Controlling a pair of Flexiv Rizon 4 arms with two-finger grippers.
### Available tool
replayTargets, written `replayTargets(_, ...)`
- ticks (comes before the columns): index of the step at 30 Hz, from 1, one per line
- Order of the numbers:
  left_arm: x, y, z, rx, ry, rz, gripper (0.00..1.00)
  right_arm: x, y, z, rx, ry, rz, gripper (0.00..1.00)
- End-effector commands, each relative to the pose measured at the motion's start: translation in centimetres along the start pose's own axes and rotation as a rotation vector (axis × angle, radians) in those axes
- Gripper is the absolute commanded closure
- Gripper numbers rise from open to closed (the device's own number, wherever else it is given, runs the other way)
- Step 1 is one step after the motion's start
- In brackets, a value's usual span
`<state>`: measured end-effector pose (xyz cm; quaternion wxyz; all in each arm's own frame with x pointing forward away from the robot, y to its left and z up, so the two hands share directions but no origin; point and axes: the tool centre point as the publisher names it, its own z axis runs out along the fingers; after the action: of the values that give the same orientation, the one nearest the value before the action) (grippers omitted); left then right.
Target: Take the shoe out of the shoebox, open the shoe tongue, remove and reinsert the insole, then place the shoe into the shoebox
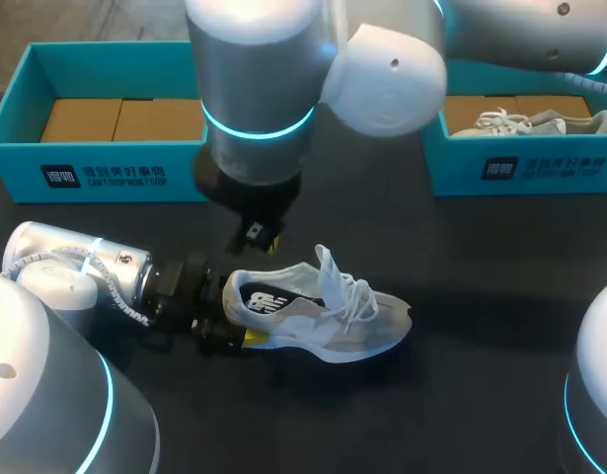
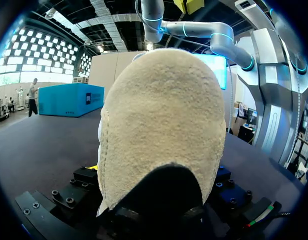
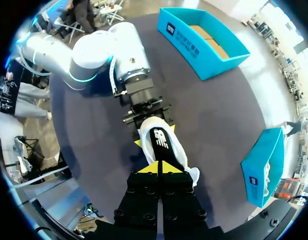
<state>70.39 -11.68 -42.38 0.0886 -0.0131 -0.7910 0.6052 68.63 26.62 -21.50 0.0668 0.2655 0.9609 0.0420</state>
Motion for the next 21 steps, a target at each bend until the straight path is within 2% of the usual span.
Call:
replayTargets(1, -0.2, 0.2, 0.0, -0.003, 0.002, 0.000, 1.00, -0.3, -0.4, 0.1, -0.008, 0.009, 0.000, 1.00)
replayTargets(5, -0.2, 0.2, 0.0, -0.003, 0.002, 0.000, 1.00, -0.3, -0.4, 0.1, -0.008, 0.009, 0.000, 1.00)
replayTargets(7, -0.2, 0.2, 0.0, -0.003, 0.002, 0.000, 1.00, 0.0, 0.1, 0.4, 0.032, -0.025, -0.073, 1.00)
replayTargets(12, -0.2, 0.2, 0.0, -0.003, 0.002, 0.000, 1.00, 0.1, 0.8, 2.5, 0.110, -0.015, -0.168, 1.00)
replayTargets(15, -0.2, 0.2, 0.0, -0.003, 0.002, 0.000, 1.00, 0.0, 0.9, 3.7, 0.129, -0.013, -0.196, 1.00)
replayTargets(20, -0.2, 0.2, 0.0, -0.003, 0.002, 0.000, 1.00, -0.3, 0.9, 5.4, 0.107, -0.012, -0.232, 1.00)
replayTargets(21, -0.2, 0.2, 0.0, -0.003, 0.002, 0.000, 1.00, -0.3, 0.9, 5.8, 0.123, -0.037, -0.237, 1.00)
